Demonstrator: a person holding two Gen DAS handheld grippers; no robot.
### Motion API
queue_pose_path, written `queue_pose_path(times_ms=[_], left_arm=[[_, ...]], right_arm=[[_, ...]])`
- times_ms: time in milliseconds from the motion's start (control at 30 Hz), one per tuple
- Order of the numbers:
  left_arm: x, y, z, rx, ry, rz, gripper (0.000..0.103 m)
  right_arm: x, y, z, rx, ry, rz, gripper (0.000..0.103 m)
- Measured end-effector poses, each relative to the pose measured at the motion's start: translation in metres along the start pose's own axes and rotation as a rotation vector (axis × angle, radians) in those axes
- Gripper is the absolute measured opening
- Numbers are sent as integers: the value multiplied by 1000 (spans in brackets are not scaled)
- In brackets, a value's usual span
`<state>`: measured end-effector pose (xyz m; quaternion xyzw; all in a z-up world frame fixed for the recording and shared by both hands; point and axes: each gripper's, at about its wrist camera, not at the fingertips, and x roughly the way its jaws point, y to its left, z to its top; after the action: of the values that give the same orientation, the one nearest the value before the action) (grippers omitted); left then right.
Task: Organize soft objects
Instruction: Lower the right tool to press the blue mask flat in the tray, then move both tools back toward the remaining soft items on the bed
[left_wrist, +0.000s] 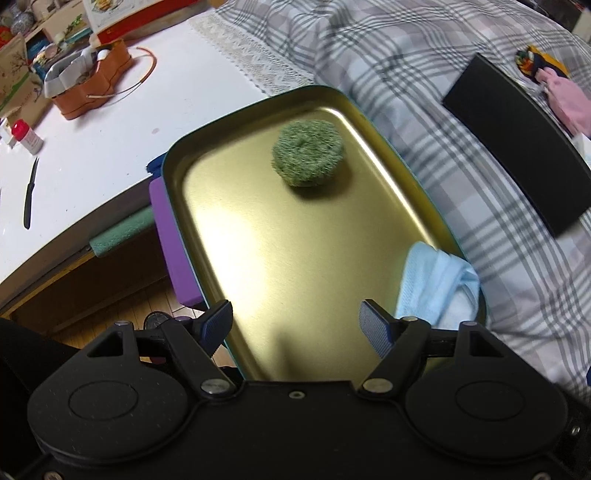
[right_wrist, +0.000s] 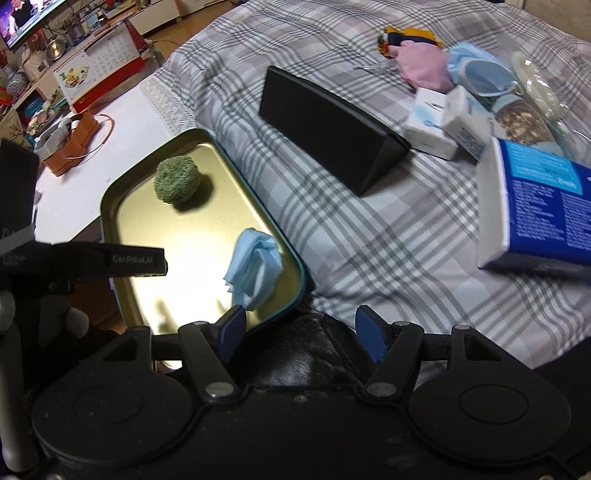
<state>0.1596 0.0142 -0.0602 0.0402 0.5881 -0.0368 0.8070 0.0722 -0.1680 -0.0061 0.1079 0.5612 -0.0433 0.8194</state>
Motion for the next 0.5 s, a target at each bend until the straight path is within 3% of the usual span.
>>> queue_pose_path(times_ms=[500], left_arm=[[-33, -37, -29, 99, -69, 2, 73]], right_arm=[[-16, -42, -19, 73, -30, -45, 66]])
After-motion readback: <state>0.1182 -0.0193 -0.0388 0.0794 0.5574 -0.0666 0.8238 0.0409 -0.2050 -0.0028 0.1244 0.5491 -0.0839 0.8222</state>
